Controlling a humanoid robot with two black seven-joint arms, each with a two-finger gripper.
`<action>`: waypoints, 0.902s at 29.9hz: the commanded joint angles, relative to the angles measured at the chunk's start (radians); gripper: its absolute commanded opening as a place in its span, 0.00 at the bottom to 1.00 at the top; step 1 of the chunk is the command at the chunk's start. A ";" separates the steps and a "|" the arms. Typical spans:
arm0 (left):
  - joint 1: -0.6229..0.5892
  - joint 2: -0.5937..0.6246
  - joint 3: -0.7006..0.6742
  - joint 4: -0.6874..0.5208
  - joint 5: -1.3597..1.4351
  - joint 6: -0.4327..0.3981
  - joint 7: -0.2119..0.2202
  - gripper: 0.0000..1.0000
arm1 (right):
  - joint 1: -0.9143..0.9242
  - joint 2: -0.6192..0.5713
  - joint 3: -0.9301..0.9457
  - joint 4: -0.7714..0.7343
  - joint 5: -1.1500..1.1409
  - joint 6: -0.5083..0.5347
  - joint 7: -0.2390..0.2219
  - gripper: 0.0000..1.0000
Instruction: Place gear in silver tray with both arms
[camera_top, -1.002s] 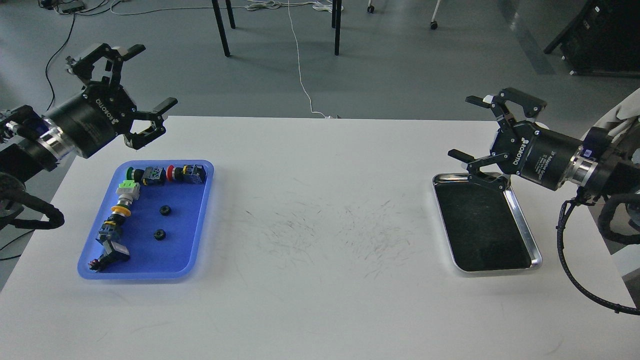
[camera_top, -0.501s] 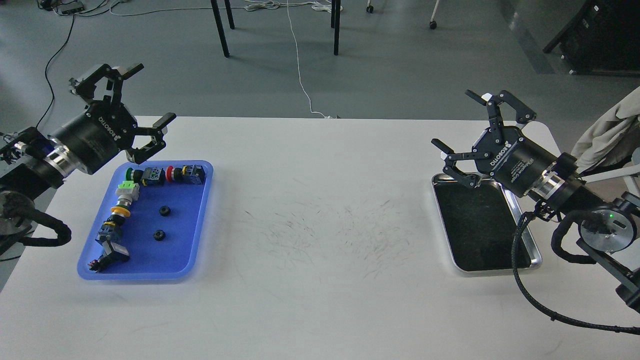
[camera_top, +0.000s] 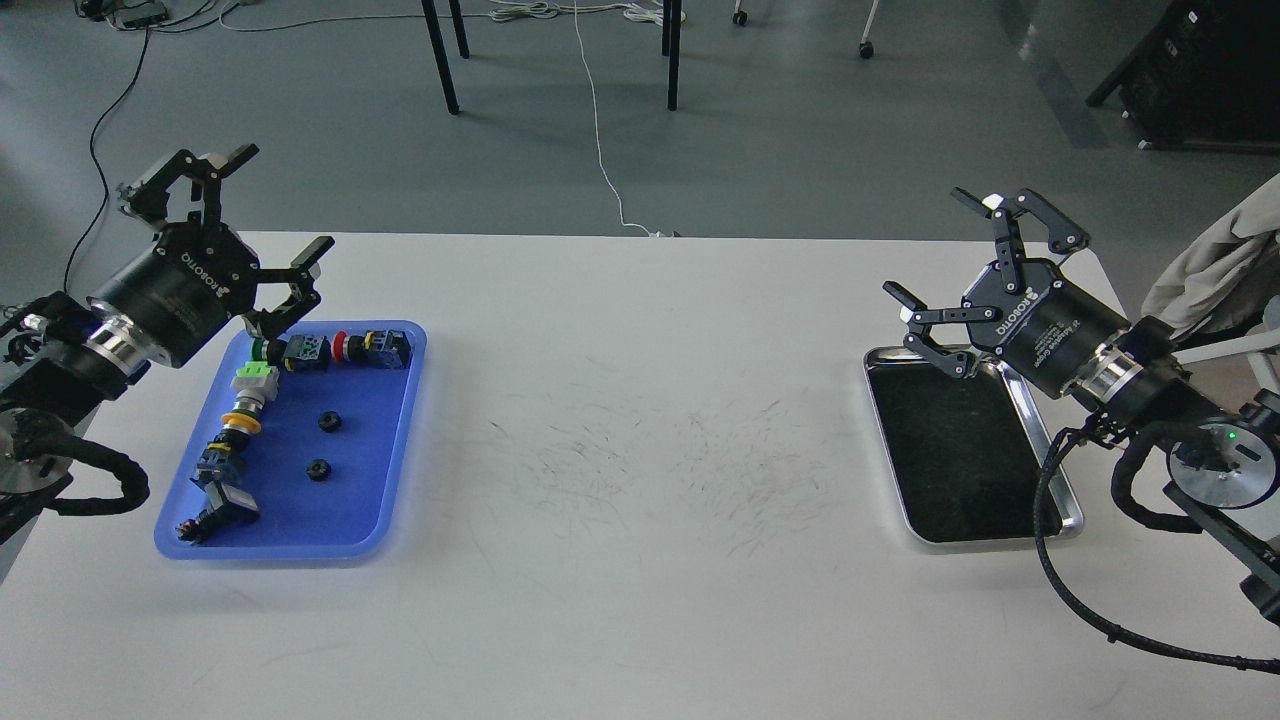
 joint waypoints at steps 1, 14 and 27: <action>0.014 -0.013 -0.007 0.000 -0.037 0.000 0.003 0.98 | -0.007 -0.002 0.026 0.003 0.011 -0.031 -0.002 0.99; 0.034 -0.019 -0.050 -0.001 -0.026 0.000 -0.003 0.98 | -0.047 -0.134 0.018 0.054 0.009 -0.125 -0.016 0.99; 0.041 -0.028 -0.112 0.058 -0.053 0.000 -0.094 0.98 | -0.057 -0.147 0.038 0.063 0.009 -0.144 -0.004 0.99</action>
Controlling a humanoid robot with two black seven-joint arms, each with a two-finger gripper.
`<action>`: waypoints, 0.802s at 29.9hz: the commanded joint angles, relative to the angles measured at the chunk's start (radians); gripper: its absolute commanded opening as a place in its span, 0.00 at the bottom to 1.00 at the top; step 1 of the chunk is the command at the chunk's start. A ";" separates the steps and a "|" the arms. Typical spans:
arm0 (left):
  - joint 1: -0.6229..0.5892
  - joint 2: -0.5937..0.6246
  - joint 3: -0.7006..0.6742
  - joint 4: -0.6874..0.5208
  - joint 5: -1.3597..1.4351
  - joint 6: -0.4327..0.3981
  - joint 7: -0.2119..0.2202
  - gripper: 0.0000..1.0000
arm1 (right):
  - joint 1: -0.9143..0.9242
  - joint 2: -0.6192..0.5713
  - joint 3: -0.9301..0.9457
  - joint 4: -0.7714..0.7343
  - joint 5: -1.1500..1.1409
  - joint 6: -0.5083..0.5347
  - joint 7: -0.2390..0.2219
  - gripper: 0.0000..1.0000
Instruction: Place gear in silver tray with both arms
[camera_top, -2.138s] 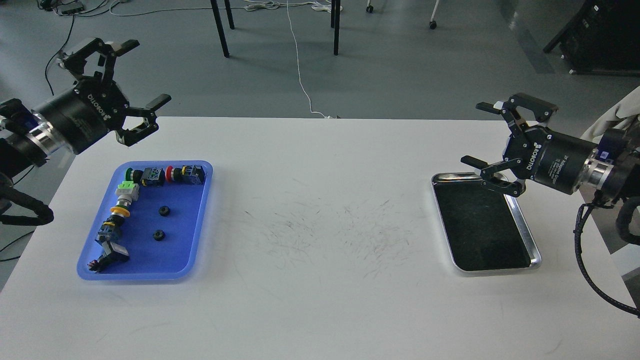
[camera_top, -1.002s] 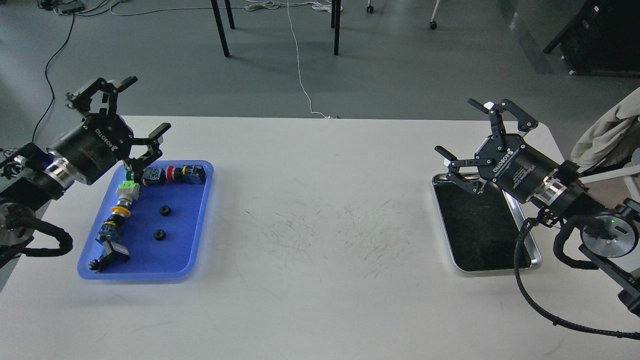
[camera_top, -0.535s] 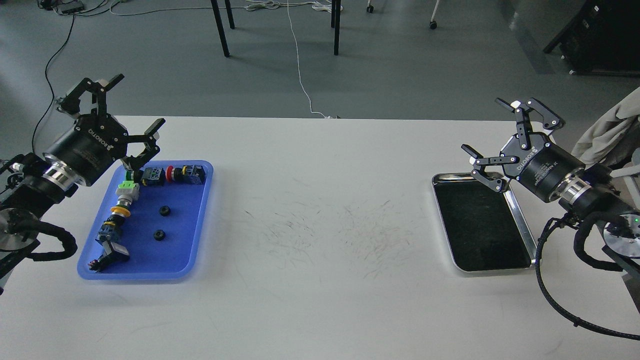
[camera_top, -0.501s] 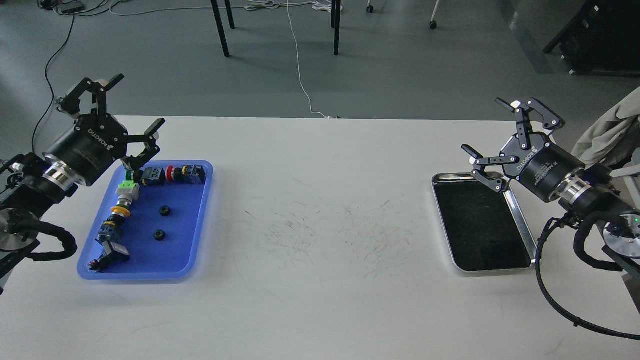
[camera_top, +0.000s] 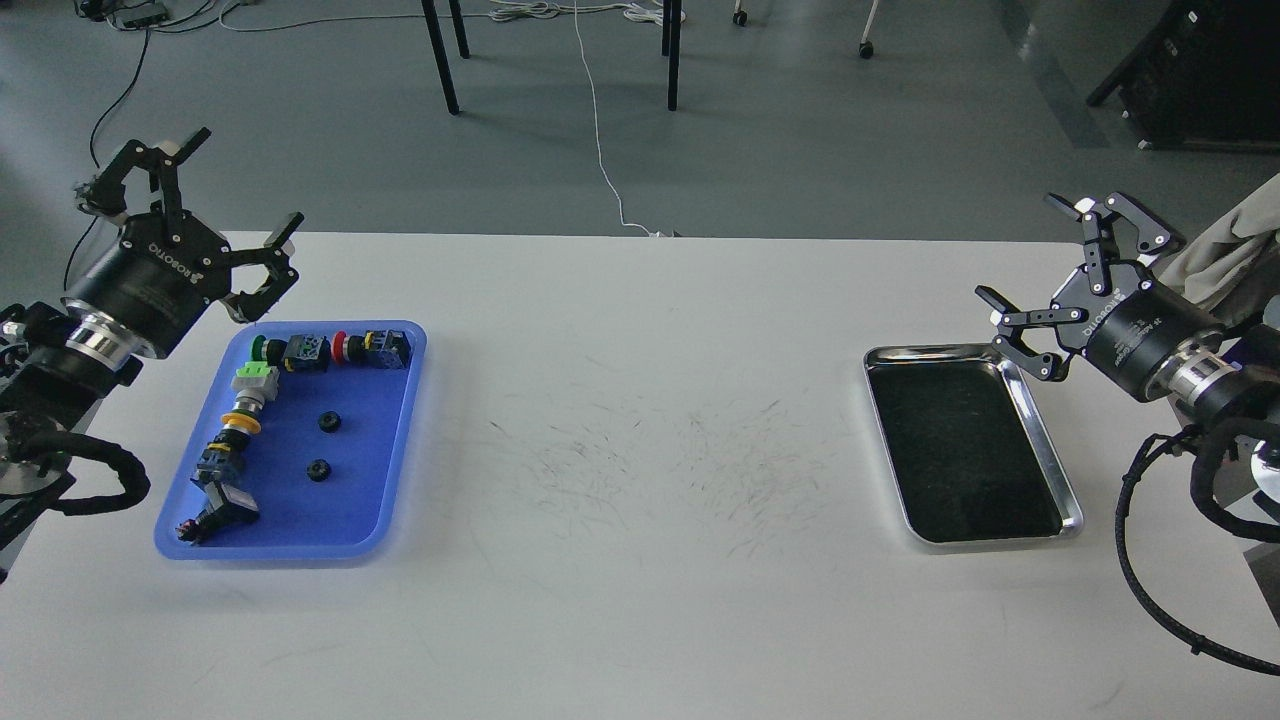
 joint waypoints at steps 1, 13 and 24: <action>0.008 0.002 -0.013 0.016 -0.007 0.000 -0.017 0.98 | 0.000 -0.002 0.006 0.000 0.000 0.000 0.002 0.99; 0.050 0.057 0.019 0.009 0.123 0.000 -0.011 0.98 | -0.005 -0.003 0.017 -0.003 -0.011 -0.023 0.002 0.99; 0.050 0.100 0.007 -0.032 0.179 0.000 -0.011 0.98 | -0.006 -0.009 0.015 -0.001 -0.017 -0.014 0.002 0.99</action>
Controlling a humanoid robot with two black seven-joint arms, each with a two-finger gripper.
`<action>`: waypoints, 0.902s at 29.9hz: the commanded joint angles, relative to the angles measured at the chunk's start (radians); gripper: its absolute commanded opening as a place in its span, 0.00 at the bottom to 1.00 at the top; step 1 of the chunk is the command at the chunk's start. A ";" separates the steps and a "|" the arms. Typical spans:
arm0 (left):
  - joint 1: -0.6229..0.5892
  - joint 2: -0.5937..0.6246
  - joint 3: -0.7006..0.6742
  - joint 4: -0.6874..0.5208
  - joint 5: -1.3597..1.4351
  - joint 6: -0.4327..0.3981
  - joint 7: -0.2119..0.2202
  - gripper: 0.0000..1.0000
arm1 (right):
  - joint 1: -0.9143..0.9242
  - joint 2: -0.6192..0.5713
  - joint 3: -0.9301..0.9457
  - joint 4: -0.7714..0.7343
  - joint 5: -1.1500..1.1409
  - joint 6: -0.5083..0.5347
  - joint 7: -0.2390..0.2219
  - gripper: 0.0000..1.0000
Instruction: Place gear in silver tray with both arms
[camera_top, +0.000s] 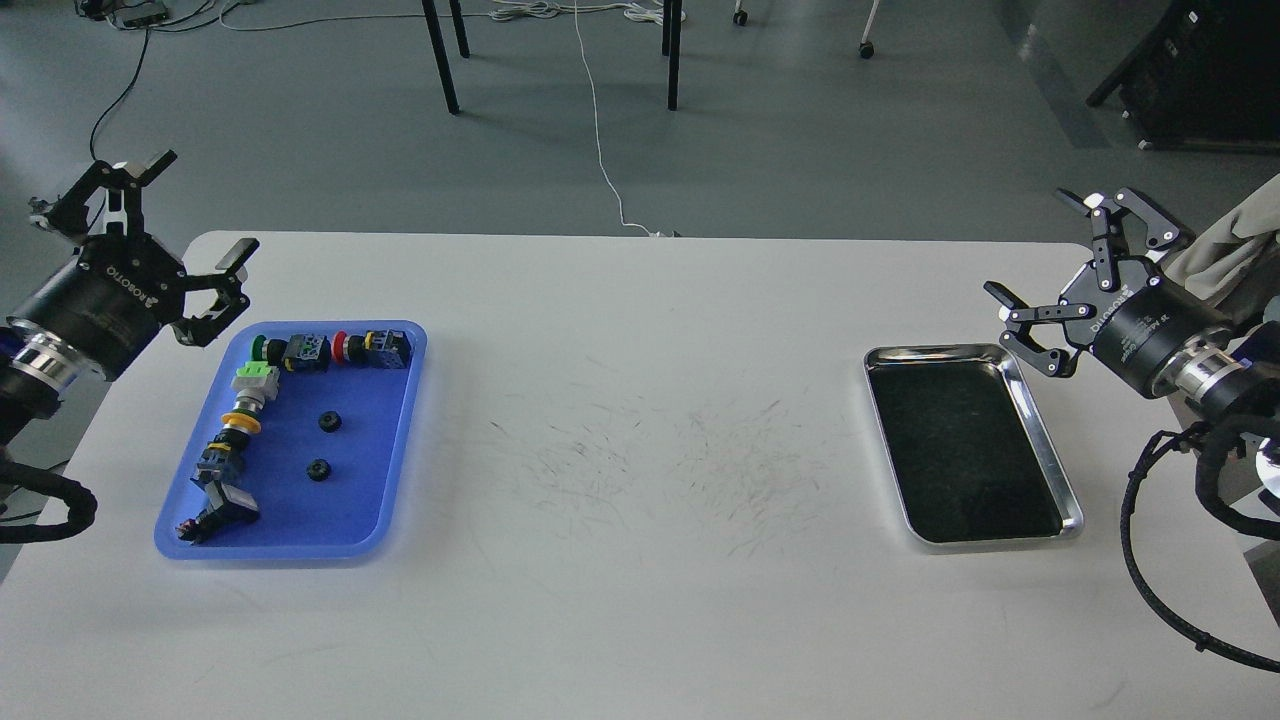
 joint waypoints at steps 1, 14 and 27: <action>-0.002 0.013 -0.003 -0.015 0.000 0.000 0.001 0.98 | -0.001 -0.005 0.003 0.000 0.000 0.001 0.001 0.99; 0.000 0.017 -0.003 -0.015 -0.011 0.000 0.004 0.98 | -0.001 -0.002 0.006 0.002 0.001 0.003 0.001 0.99; 0.008 0.009 -0.002 -0.018 0.003 0.000 -0.003 0.98 | -0.003 0.006 0.019 0.000 -0.014 0.003 -0.001 0.99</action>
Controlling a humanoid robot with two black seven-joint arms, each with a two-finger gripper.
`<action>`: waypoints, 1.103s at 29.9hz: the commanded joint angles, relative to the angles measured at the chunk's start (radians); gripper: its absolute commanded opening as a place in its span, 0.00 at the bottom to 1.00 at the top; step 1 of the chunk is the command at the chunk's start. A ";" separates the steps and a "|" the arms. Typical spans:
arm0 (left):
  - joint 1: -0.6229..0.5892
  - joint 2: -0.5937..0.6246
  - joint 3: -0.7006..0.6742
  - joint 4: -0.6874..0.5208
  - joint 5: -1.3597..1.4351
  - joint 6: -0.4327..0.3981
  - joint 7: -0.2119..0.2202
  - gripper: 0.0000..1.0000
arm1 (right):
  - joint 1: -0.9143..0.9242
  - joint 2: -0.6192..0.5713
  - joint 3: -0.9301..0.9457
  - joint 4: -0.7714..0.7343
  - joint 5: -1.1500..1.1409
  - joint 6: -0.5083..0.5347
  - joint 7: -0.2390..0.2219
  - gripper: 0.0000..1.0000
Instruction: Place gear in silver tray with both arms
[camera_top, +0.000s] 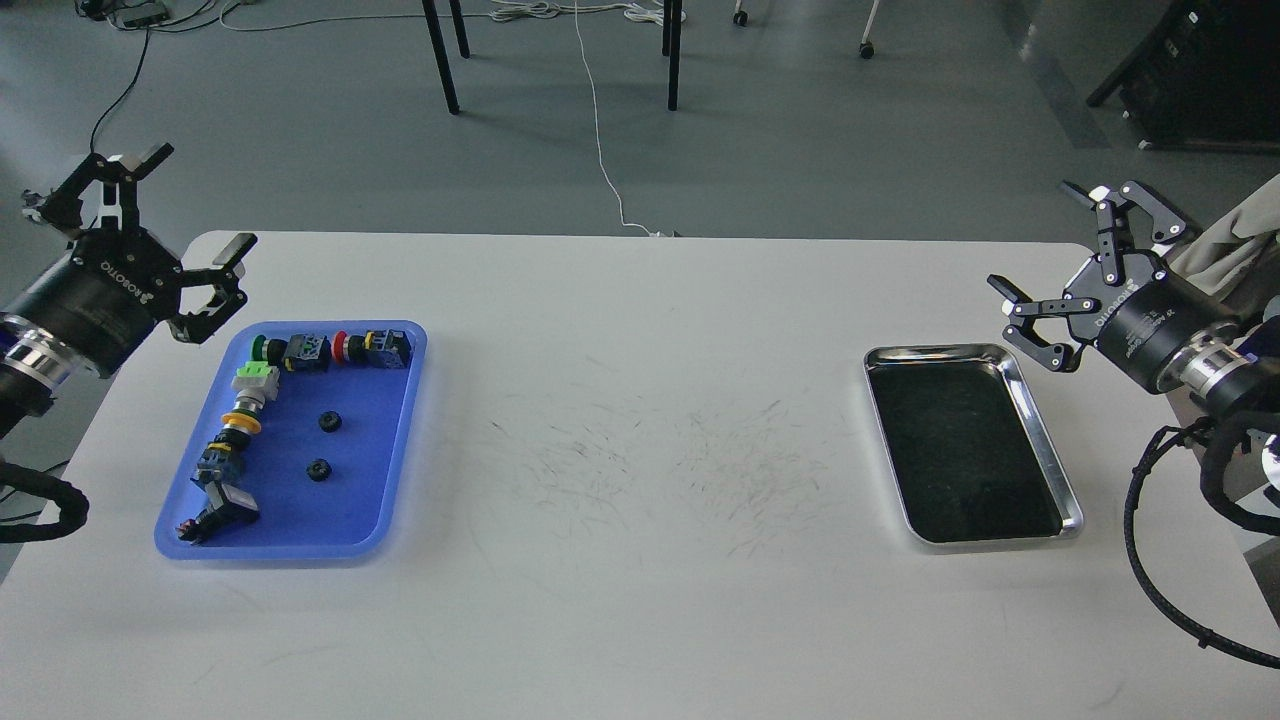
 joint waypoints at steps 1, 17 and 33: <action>0.000 -0.002 0.002 0.002 0.003 0.000 -0.004 0.98 | 0.000 0.003 0.001 -0.006 -0.003 0.000 0.002 0.99; -0.001 -0.017 0.002 0.010 0.096 0.000 -0.007 0.98 | -0.019 0.019 -0.006 -0.009 -0.005 0.000 0.001 0.99; 0.008 -0.050 -0.003 0.074 0.167 0.000 -0.009 0.98 | -0.023 0.066 0.015 -0.082 -0.005 -0.002 -0.010 0.99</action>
